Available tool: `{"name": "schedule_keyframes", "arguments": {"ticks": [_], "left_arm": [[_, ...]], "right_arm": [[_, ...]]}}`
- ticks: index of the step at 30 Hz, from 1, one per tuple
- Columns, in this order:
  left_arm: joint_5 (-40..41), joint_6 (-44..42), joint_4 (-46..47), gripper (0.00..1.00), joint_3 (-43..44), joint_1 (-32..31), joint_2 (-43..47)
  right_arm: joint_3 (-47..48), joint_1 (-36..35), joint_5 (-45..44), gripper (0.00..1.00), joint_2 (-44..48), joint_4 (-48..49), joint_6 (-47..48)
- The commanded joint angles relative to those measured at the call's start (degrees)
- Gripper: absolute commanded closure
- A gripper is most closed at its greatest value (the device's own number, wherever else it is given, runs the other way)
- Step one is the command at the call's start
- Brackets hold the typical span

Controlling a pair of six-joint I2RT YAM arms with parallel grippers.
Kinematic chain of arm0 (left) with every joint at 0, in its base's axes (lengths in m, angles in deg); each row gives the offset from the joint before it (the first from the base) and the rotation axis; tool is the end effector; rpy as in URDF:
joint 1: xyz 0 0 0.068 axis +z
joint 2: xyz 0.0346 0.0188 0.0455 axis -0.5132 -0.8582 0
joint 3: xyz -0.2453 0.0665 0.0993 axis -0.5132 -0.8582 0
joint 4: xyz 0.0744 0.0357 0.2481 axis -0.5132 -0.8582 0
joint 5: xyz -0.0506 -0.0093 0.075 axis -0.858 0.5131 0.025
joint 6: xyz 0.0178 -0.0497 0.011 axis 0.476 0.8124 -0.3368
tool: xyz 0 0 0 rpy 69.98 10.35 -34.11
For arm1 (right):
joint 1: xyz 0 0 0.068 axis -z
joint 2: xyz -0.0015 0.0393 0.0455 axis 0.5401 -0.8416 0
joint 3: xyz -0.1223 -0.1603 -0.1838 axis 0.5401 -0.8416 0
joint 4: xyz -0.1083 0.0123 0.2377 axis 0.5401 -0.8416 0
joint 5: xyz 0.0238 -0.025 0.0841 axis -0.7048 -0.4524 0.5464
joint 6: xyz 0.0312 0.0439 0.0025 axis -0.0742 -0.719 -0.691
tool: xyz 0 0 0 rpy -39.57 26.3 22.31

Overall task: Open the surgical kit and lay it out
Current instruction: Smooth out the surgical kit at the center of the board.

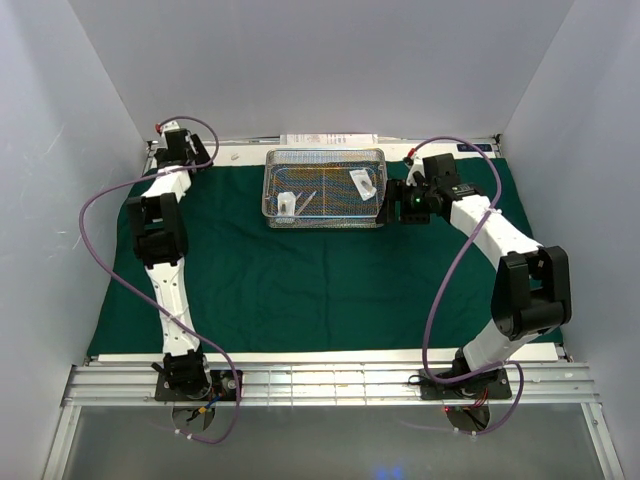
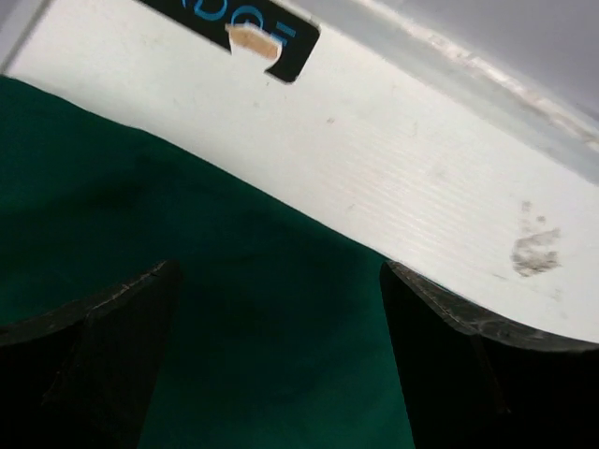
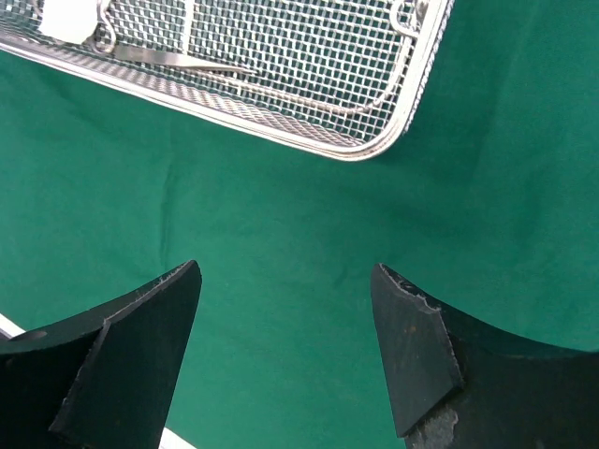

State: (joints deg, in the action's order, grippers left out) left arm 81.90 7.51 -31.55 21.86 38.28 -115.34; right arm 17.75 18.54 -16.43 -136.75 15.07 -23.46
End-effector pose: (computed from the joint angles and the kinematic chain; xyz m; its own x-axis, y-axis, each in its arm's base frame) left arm 0.5415 0.0775 0.1669 -0.4800 -0.3510 -0.8040 -0.4461 0.8868 -0.1208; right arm 0.3410 0.0973 0.2569 -0.7857 0.0087 -0.6185 -0.2770 0.8891 0.3644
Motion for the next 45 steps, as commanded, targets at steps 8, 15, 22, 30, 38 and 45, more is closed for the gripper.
{"name": "schedule_keyframes", "arguments": {"ticks": [8, 15, 22, 30, 38, 45], "left_arm": [[-2.4, 0.9, 0.8, 0.02, 5.5, 1.3, -7.0], [-13.6, 2.3, 0.1, 0.02, 6.9, 0.5, -10.4], [-9.6, 1.2, -0.6, 0.02, 7.7, -1.9, -11.2], [2.1, 4.5, -4.4, 0.02, 5.8, 1.4, -8.0], [2.2, 2.5, -5.3, 0.02, 5.6, 2.9, -4.2], [-0.8, 4.2, -9.0, 0.02, 6.8, 2.8, 2.1]], "right_arm": [[0.1, 0.2, 0.5, 0.21, 3.1, 0.5, 1.2], [2.0, 0.3, -0.5, 0.21, 1.6, -0.2, 1.5], [4.6, 0.3, 0.7, 0.21, -0.7, -1.9, 2.1], [5.3, 0.3, 0.0, 0.21, -1.1, -2.6, 4.1], [6.0, 1.1, -2.3, 0.21, -0.7, -2.3, 5.0], [7.6, 2.9, -7.1, 0.21, 0.4, -2.6, 4.2]]}}
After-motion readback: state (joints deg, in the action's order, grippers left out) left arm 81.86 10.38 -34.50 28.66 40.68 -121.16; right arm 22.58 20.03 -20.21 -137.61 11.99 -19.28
